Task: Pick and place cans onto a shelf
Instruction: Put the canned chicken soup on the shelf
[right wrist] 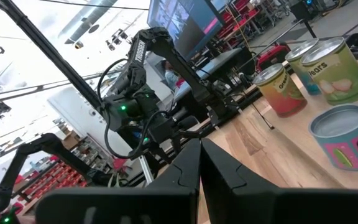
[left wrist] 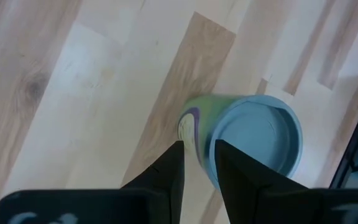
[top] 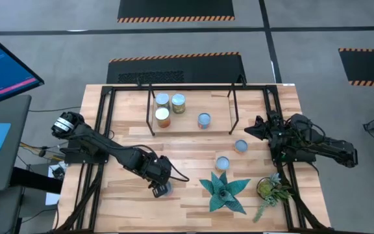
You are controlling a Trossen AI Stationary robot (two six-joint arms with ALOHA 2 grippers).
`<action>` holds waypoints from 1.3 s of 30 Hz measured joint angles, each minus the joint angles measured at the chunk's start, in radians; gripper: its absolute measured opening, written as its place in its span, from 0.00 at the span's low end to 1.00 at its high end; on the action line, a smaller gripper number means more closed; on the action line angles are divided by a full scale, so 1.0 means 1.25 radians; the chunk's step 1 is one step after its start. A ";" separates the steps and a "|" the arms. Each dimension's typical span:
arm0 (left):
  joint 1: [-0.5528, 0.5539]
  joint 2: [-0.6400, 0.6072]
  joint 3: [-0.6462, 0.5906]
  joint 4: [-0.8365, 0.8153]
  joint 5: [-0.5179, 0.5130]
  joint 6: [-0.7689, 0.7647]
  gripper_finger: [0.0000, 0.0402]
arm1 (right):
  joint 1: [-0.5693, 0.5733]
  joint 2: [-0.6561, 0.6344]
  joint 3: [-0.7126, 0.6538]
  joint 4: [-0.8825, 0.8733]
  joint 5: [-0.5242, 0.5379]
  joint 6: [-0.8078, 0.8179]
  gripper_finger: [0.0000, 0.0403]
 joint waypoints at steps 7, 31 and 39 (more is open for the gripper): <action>0.000 0.039 0.003 0.016 0.068 -0.006 0.19 | 0.000 0.000 0.000 -0.006 0.000 0.000 0.09; 0.119 0.048 0.088 0.028 0.095 0.134 0.00 | 0.000 0.000 0.000 -0.031 0.002 0.001 0.09; 0.199 0.047 0.254 -0.178 0.058 0.262 0.00 | 0.000 0.000 0.000 -0.048 0.002 0.001 0.09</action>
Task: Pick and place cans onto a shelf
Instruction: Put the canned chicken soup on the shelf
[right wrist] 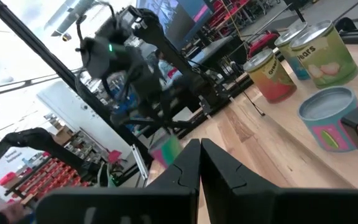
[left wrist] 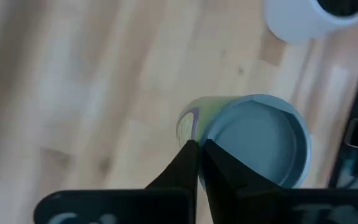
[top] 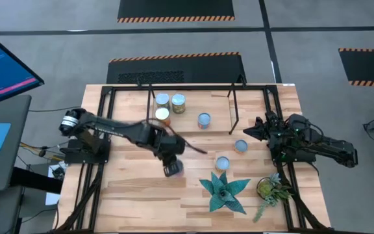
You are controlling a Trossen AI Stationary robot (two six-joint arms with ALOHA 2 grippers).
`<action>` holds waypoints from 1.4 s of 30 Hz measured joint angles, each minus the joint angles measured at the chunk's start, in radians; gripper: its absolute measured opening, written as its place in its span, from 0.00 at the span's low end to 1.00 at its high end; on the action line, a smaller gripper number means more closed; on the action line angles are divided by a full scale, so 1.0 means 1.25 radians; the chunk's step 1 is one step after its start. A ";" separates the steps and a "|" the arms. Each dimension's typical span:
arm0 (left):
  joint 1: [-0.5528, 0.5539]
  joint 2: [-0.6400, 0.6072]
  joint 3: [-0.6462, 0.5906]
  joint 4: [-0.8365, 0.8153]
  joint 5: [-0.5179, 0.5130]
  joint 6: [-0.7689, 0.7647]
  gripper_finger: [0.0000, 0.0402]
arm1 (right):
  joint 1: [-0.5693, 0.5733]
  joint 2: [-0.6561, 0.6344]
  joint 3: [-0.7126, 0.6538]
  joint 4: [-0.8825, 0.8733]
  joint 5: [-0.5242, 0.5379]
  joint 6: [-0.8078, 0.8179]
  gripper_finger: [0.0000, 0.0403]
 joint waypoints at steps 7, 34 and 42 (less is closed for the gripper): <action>0.085 -0.002 0.133 -0.086 -0.127 0.135 0.00 | 0.000 0.000 0.000 0.000 0.000 0.000 0.09; 0.443 0.110 0.197 0.282 -0.108 0.325 0.00 | -0.001 0.000 0.000 0.034 0.001 0.001 0.09; 0.488 0.232 0.364 0.211 -0.131 0.325 0.00 | -0.006 0.001 0.000 0.024 0.003 0.000 0.09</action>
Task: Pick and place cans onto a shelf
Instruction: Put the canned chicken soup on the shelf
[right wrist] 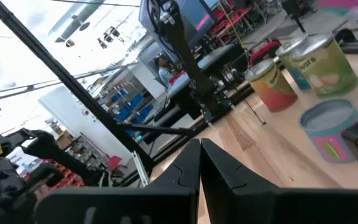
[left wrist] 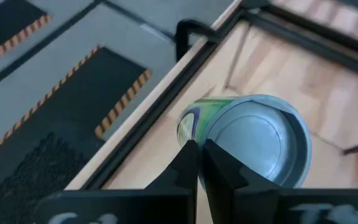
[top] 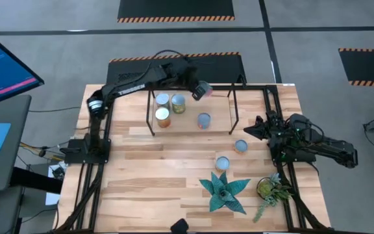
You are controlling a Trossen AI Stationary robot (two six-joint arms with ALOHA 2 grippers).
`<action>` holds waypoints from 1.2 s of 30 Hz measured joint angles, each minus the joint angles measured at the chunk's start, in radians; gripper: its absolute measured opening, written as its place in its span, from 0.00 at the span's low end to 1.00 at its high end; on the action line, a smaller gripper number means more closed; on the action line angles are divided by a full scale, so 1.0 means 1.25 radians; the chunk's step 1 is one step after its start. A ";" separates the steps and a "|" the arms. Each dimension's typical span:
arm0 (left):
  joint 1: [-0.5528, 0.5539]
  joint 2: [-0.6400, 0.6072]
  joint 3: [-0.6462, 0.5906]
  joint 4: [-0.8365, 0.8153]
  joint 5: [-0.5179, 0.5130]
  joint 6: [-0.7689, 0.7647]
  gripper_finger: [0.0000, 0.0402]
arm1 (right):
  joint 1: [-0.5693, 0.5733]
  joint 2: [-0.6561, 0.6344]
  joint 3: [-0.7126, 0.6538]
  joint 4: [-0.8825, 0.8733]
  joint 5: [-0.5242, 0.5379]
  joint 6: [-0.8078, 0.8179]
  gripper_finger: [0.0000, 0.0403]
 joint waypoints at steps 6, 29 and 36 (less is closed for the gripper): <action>0.006 0.118 0.200 -0.195 -0.029 -0.002 0.00 | 0.000 0.000 0.000 0.005 0.000 0.000 0.09; 0.004 0.197 0.235 -0.367 0.029 -0.006 0.00 | 0.000 0.000 0.000 0.002 -0.002 0.000 0.09; -0.002 0.223 0.234 -0.356 0.058 0.002 0.00 | 0.000 0.000 0.000 0.002 -0.003 0.000 0.09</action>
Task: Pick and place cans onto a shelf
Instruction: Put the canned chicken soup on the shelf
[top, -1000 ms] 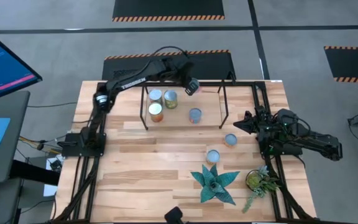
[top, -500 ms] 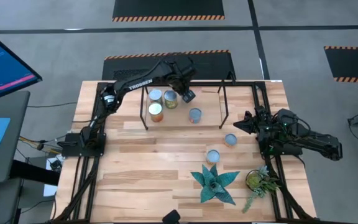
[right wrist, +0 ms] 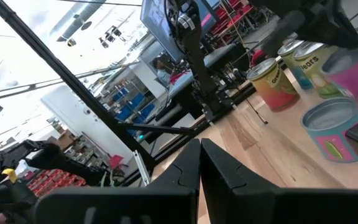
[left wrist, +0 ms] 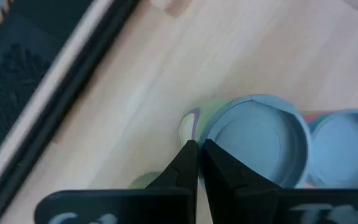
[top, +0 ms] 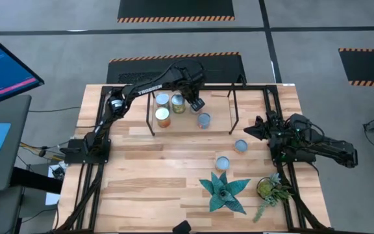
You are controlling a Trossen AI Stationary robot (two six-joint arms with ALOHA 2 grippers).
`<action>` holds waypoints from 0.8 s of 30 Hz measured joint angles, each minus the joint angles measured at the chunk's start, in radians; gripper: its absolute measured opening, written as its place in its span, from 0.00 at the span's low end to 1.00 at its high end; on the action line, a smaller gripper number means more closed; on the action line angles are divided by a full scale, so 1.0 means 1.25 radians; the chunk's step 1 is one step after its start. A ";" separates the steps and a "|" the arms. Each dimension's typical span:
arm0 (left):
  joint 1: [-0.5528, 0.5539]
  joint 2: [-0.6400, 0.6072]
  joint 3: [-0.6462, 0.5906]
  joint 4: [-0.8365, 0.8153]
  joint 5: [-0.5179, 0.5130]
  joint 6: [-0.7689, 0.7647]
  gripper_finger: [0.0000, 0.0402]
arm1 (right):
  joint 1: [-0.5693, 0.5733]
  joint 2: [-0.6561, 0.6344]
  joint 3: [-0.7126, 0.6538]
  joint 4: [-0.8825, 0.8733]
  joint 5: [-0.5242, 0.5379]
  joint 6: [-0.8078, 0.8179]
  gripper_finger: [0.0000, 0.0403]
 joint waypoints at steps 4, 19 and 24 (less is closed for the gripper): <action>-0.002 -0.001 0.001 0.015 -0.013 0.008 0.00 | 0.002 0.000 0.000 -0.003 0.000 0.000 0.09; 0.006 -0.001 0.007 0.005 -0.047 0.037 0.00 | 0.002 0.000 0.000 -0.025 -0.001 0.000 0.09; 0.007 -0.001 0.007 0.005 -0.060 0.037 0.01 | 0.002 0.000 0.000 -0.025 -0.001 0.000 0.09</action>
